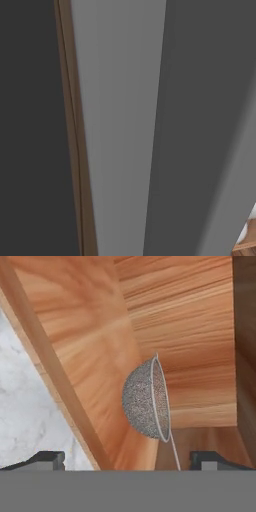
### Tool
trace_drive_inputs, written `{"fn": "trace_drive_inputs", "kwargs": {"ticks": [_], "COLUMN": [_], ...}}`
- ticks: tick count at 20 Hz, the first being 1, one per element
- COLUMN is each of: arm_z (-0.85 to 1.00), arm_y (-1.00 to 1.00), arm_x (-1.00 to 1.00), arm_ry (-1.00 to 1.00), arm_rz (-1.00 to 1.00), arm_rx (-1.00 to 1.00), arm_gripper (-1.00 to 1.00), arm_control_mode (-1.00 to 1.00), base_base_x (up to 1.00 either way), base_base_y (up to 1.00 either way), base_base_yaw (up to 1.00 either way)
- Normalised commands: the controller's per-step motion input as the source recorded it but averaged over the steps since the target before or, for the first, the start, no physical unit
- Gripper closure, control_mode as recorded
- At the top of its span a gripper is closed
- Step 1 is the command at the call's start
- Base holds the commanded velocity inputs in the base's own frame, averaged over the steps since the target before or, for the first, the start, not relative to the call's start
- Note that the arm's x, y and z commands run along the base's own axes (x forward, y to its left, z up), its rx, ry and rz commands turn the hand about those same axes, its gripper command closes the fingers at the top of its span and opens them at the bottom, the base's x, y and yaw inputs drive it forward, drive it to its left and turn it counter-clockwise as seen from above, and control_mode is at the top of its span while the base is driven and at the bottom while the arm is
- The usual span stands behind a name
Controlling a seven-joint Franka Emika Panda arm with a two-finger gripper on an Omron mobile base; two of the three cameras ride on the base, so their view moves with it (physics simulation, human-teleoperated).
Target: Open the cabinet and setup a tea strainer by placing it in the bowl upright.
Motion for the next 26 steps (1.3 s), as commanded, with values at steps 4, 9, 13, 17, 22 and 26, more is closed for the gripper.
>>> {"fn": "trace_drive_inputs", "kwargs": {"ticks": [4,9,13,17,22,26], "arm_z": [-0.19,-0.14,-0.07,-0.02,0.0,-0.06], "arm_y": [-0.01,0.0,0.0,-0.02,-0.1,-0.16], "arm_x": [0.07,0.11,0.21,0.31,0.25,0.18], "arm_ry": [0.0,0.01,0.0,0.0,0.0,0.0], "arm_rz": [-0.15,-0.14,-0.03,0.0,0.0,0.0], "arm_rx": [0.0,0.01,0.04,0.06,0.09,0.07], "arm_gripper": [-1.0,-1.0,-1.0,-1.0,-1.0,-1.0], "arm_control_mode": [-1.0,-1.0,-1.0,-1.0,-1.0,-1.0], "base_base_x": [0.0,0.0,0.0,0.0,0.0,0.0], "base_base_y": [0.0,0.0,0.0,0.0,0.0,0.0], "base_base_yaw": [0.0,0.0,0.0,0.0,0.0,0.0]}}
